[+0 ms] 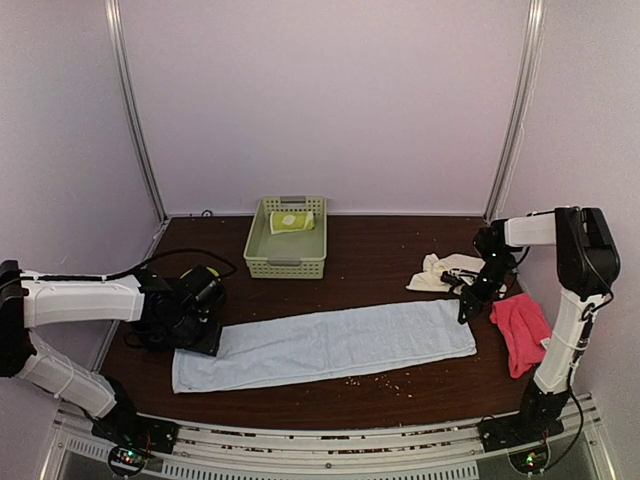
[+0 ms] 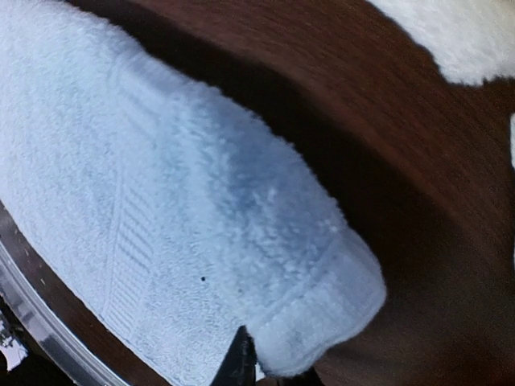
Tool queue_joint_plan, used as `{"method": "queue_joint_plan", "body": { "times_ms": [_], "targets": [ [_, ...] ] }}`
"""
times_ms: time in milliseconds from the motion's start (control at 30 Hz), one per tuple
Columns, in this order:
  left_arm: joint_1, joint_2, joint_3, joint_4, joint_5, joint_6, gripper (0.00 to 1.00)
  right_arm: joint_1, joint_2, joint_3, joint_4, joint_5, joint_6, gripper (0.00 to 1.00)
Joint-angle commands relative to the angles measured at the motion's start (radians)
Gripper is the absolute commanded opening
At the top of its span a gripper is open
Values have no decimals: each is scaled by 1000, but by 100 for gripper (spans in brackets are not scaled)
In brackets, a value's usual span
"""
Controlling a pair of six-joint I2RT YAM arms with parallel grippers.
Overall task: Roll the towels
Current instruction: Pick up the towel from the center of the board, then fold the towel at the center of the board.
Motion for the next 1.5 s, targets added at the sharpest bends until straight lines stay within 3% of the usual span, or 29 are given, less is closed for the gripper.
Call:
{"method": "queue_joint_plan", "body": {
  "times_ms": [0, 167, 767, 1167, 1467],
  "targets": [
    [6, 23, 4, 18, -16, 12, 59, -26, 23, 3, -2, -75, -3, 6],
    [6, 37, 4, 21, -14, 17, 59, -64, -2, 39, -48, -129, -20, 0],
    [6, 56, 7, 17, -22, 21, 60, -180, -48, 191, -193, -144, -65, 0],
    [6, 60, 7, 13, -28, 16, 60, -191, -21, 166, -169, -150, -41, 0],
    [7, 127, 27, -81, -135, -71, 61, -221, -29, 296, -297, -194, -64, 0]
  ]
}}
